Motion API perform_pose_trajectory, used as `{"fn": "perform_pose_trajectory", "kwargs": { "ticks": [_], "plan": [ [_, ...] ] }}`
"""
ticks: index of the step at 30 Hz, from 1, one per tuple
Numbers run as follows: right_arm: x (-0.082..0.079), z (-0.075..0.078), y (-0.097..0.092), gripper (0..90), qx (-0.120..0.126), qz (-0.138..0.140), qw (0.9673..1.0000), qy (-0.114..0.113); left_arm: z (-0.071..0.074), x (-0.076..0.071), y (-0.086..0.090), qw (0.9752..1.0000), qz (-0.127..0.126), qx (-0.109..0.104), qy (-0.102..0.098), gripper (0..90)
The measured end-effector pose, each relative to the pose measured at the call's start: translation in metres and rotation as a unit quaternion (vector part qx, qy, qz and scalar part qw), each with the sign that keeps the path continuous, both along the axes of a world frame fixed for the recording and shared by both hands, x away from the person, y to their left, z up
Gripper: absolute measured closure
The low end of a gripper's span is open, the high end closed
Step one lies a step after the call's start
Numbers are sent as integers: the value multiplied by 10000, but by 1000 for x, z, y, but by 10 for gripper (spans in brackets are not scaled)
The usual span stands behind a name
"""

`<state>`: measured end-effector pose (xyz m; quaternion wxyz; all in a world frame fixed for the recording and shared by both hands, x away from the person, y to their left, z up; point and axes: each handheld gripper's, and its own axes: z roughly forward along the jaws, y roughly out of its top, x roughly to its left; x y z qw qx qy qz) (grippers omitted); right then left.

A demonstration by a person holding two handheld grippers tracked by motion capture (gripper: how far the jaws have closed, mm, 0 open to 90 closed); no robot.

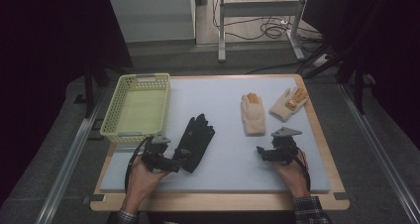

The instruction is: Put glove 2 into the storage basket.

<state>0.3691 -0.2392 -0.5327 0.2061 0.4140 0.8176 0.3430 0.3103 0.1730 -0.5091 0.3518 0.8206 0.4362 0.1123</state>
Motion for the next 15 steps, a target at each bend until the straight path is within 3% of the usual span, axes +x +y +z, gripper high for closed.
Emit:
{"fn": "perform_pose_trajectory", "kwargs": {
  "ticks": [5, 8, 13, 15],
  "plan": [
    [0, 0, 0, 173, -2, 1, 10000, -6, 4, 18, -20, 9999, -45, -96, 135, 0],
    [0, 0, 0, 173, -3, 6, 10000, -1, 8, 23, -36, 9997, -112, -166, 102, 0],
    [0, 0, 0, 173, -8, 6, 10000, -9, 2, 35, -51, 9989, 325, 297, 144, 0],
    [0, 0, 0, 173, -8, 7, 10000, -10, -3, 40, -49, 9982, 451, 321, 242, 0]
  ]
}}
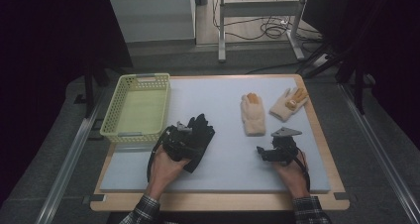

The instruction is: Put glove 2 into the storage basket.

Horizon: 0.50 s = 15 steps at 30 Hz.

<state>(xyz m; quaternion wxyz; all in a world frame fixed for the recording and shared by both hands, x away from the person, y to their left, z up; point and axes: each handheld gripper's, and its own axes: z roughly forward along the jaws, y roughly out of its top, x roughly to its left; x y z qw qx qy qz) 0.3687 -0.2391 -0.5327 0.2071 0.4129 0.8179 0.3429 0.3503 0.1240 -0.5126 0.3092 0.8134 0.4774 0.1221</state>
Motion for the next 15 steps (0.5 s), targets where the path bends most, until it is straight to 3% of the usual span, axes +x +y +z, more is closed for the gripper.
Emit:
{"fn": "perform_pose_trajectory", "kwargs": {
  "ticks": [1, 3, 5, 8, 10, 12, 15],
  "plan": [
    [0, 0, 0, 173, 0, -1, 10000, 1, -4, 1, 0, 9999, 4, -91, 92, 0],
    [0, 0, 0, 173, 2, -2, 10000, 4, -9, 2, -3, 9999, 15, 80, 145, 0],
    [0, 0, 0, 173, 3, -2, 10000, 4, -14, 3, -4, 9997, 3, 88, 224, 0],
    [0, 0, 0, 173, -2, -1, 10000, 1, -19, 5, -6, 9994, 2, 248, 238, 0],
    [0, 0, 0, 173, 0, -1, 10000, 1, -23, 5, -5, 9995, 61, 181, 243, 0],
    [0, 0, 0, 173, -1, -1, 10000, 0, -24, 2, -10, 9994, 89, 300, 152, 0],
    [0, 0, 0, 173, -2, -2, 10000, 2, -24, 2, -13, 9994, 95, 275, 169, 0]
  ]
}}
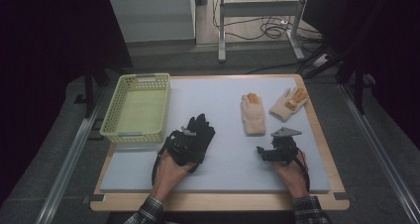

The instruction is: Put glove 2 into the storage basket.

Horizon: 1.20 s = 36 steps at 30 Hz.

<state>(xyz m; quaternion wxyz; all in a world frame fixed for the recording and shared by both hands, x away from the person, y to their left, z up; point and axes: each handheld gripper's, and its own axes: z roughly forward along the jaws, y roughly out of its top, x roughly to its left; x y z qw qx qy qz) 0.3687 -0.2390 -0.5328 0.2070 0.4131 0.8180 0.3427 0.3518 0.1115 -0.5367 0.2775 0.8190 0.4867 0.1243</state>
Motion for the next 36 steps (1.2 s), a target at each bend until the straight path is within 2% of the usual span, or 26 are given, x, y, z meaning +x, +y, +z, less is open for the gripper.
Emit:
{"fn": "perform_pose_trajectory", "kwargs": {
  "ticks": [2, 5, 8, 11, 13, 15, 16, 18, 22, 28, 36],
  "plan": [
    [0, 0, 0, 173, -6, 0, 10000, -7, 1, 2, 1, 10000, 14, 11, 68, 11],
    [0, 0, 0, 173, -7, -3, 10000, -5, 6, 5, 3, 9998, 93, 49, 179, 88],
    [0, 0, 0, 173, -9, -5, 10000, -2, 10, 7, 14, 9996, 243, -31, 146, 291],
    [0, 0, 0, 173, -9, -4, 10000, -2, 11, 8, 22, 9996, 214, -155, 65, 547],
    [0, 0, 0, 173, -11, -6, 10000, -3, 11, 8, 22, 9998, 144, -162, 2, 643],
    [0, 0, 0, 173, -11, -6, 10000, -4, 12, 6, 17, 9999, 74, 10, -93, 698],
    [0, 0, 0, 173, -9, -6, 10000, -2, 13, 4, 14, 9998, 53, 127, -167, 708],
    [0, 0, 0, 173, -10, -5, 10000, -5, 13, 3, 13, 9996, 20, 181, -215, 719],
    [0, 0, 0, 173, -16, -5, 10000, -11, 16, 3, 15, 9997, -87, 55, -213, 730],
    [0, 0, 0, 174, -20, -4, 10000, -15, 24, 4, 15, 9994, -213, 60, -254, 732],
    [-1, 0, 1, 173, -25, 0, 10000, -28, 47, 10, 17, 9988, -192, 71, -446, 730]
  ]
}}
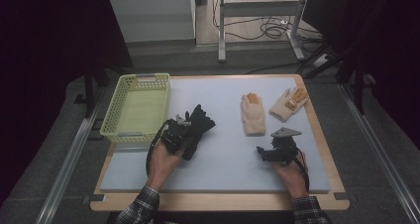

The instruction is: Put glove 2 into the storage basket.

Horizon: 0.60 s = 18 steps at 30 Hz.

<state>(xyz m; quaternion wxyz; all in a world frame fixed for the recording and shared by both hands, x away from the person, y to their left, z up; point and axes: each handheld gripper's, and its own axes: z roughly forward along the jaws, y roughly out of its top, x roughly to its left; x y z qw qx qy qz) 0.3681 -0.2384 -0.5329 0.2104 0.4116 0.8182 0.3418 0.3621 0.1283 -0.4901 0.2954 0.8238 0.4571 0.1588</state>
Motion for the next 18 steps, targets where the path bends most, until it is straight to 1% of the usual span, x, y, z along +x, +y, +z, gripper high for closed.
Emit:
{"fn": "perform_pose_trajectory", "kwargs": {
  "ticks": [3, 9, 11, 15, 16, 18],
  "plan": [
    [0, 0, 0, 173, -2, -1, 10000, -1, 10, 4, 2, 10000, 0, -48, -53, 728],
    [0, 0, 0, 173, -3, -10, 10000, -9, 34, 15, 10, 9998, 125, -2, -162, 726],
    [0, 0, 0, 173, -3, -12, 10000, -8, 42, 20, 16, 9997, 159, 17, -191, 726],
    [-1, 0, 0, 174, 3, -19, 10000, 3, 58, 27, 27, 9991, 321, 35, -279, 726],
    [-1, 0, 0, 173, 1, -19, 10000, 3, 64, 30, 32, 9988, 378, 61, -314, 726],
    [0, 0, 0, 173, -3, -15, 10000, -3, 69, 33, 39, 9983, 464, 55, -339, 726]
  ]
}}
